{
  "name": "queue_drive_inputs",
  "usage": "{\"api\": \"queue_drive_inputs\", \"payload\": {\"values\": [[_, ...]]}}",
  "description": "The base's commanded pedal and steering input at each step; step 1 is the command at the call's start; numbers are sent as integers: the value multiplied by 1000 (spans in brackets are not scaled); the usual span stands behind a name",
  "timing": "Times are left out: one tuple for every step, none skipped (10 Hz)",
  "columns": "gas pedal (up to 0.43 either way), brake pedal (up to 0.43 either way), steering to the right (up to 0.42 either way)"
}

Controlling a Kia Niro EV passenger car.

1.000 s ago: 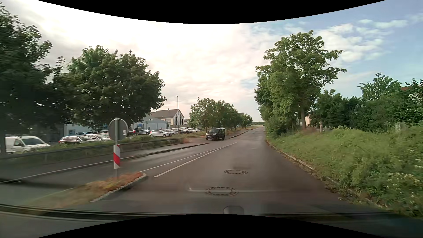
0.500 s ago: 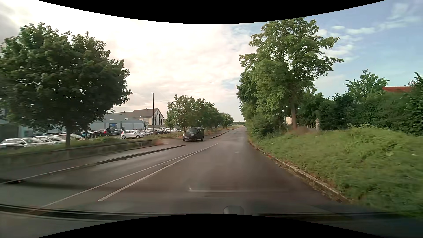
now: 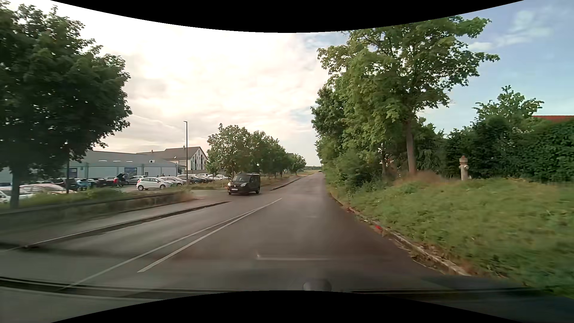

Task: Follow the waypoints while adhering to traffic rules and regulations

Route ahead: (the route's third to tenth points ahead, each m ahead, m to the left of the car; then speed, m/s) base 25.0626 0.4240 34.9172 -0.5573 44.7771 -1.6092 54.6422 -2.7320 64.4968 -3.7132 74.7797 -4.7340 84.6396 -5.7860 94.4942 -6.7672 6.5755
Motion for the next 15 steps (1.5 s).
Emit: {"api": "queue_drive_inputs", "payload": {"values": [[209,0,30],[209,0,28],[220,0,28],[220,0,28],[220,0,24],[220,0,19],[220,0,17],[220,0,19],[220,0,21],[220,0,19],[220,0,17],[220,0,16],[220,0,16],[209,0,16],[197,0,15]]}}
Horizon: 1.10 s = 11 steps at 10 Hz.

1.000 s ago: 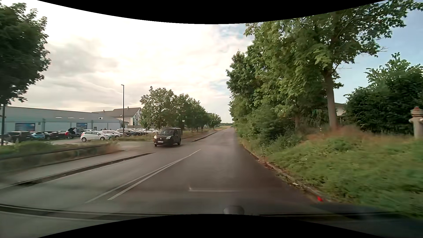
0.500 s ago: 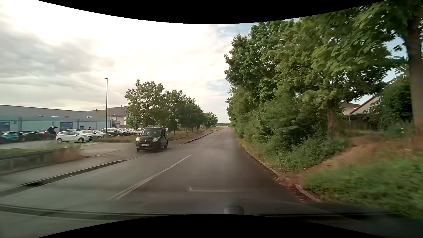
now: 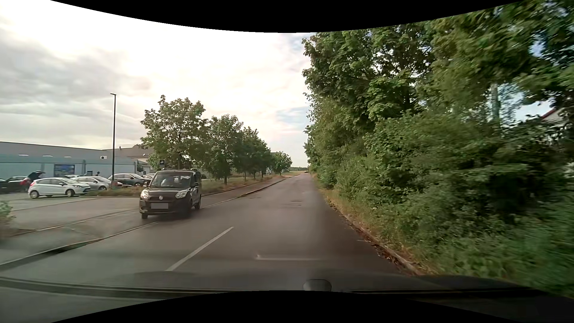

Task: Follow the waypoints while adhering to traffic rules and regulations

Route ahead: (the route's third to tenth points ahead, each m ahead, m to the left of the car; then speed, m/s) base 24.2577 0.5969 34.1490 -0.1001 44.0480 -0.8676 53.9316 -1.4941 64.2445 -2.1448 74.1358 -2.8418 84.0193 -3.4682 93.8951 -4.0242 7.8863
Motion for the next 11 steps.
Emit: {"api": "queue_drive_inputs", "payload": {"values": [[169,0,14],[169,0,13],[169,0,12],[169,0,11],[169,0,9],[169,0,6],[157,0,6],[150,0,6],[118,0,6],[110,0,6],[110,0,5]]}}
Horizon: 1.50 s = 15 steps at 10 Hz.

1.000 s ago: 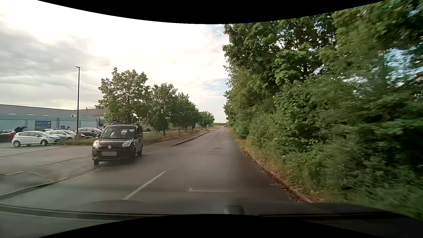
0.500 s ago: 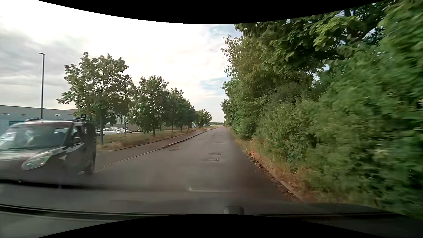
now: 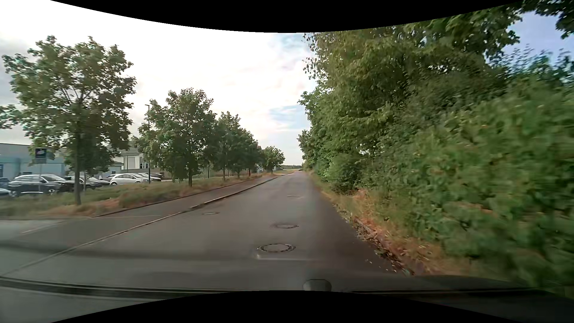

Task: Follow the waypoints while adhering to traffic rules and regulations

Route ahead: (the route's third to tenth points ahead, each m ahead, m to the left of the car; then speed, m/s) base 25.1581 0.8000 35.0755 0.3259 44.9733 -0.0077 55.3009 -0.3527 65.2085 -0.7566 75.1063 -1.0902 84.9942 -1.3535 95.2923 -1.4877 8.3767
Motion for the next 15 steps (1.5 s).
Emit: {"api": "queue_drive_inputs", "payload": {"values": [[110,0,5],[110,0,5],[110,0,5],[110,0,5],[110,0,5],[110,0,5],[138,0,4],[138,0,4],[138,0,4],[138,0,3],[138,0,3],[138,0,3],[138,0,2],[138,0,2],[138,0,1]]}}
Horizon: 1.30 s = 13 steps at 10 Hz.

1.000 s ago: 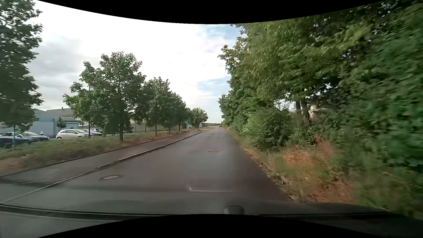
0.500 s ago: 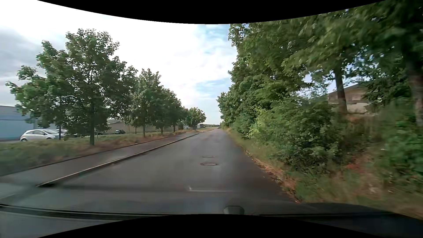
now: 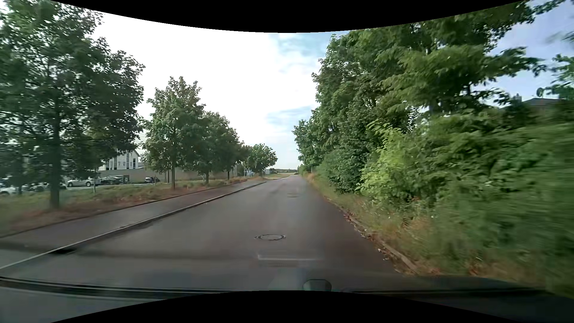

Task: Follow the waypoints while adhering to traffic rules and regulations

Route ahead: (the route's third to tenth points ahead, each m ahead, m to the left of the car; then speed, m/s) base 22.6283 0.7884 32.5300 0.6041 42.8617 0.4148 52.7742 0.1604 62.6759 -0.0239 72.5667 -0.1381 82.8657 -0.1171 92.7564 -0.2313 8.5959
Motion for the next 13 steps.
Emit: {"api": "queue_drive_inputs", "payload": {"values": [[138,0,2],[138,0,2],[138,0,2],[138,0,2],[138,0,1],[138,0,1],[138,0,1],[138,0,-2],[138,0,-9],[138,0,-11],[138,0,-8],[138,0,-9],[138,0,-9]]}}
